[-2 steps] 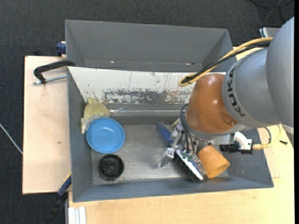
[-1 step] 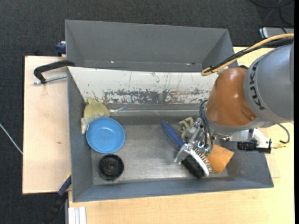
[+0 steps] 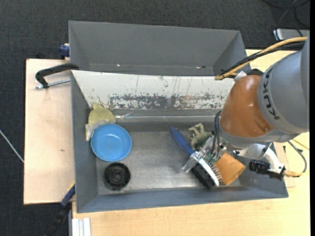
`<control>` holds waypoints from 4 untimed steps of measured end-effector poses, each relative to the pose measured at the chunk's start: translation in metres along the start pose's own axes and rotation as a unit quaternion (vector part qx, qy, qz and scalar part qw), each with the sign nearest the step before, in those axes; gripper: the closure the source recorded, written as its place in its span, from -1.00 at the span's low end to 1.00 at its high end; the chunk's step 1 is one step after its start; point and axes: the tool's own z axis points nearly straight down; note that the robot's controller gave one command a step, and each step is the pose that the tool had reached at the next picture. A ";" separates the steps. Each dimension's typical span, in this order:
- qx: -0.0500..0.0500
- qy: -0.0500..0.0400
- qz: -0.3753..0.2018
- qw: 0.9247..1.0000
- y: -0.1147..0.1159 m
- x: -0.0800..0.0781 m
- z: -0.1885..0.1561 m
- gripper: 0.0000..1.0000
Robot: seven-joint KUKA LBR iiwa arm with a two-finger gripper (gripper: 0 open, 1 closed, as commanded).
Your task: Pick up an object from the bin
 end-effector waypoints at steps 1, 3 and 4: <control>0.000 -0.001 0.019 1.000 -0.005 -0.006 0.029 -1.00; -0.003 -0.005 0.019 1.000 -0.003 -0.008 0.026 1.00; -0.001 -0.002 0.018 1.000 -0.003 -0.008 0.022 1.00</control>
Offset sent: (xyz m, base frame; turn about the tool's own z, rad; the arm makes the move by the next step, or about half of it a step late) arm -0.0009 -0.0080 -0.0301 0.0386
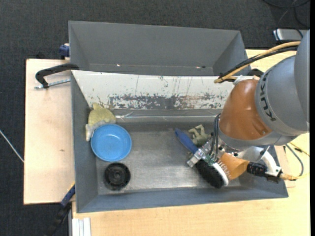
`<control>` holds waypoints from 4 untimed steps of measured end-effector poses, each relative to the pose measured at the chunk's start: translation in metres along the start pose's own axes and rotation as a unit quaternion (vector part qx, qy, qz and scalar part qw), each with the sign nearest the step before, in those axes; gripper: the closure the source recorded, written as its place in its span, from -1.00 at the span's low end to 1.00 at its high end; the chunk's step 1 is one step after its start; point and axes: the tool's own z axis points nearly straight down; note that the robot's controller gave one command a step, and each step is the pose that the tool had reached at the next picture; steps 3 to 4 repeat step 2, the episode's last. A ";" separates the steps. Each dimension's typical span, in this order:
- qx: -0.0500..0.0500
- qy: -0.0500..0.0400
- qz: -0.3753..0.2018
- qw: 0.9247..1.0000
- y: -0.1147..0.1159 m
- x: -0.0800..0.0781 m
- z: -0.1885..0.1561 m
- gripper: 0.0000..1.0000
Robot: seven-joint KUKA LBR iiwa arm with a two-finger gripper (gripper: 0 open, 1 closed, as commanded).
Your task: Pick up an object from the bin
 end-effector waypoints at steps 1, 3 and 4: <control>-0.001 -0.001 -0.001 1.000 0.001 0.000 -0.041 1.00; -0.001 -0.001 -0.002 1.000 0.003 -0.001 -0.076 1.00; -0.001 -0.001 -0.002 1.000 0.003 -0.001 -0.076 1.00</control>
Offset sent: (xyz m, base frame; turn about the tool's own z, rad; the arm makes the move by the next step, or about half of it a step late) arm 0.0001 0.0000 0.0385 0.0000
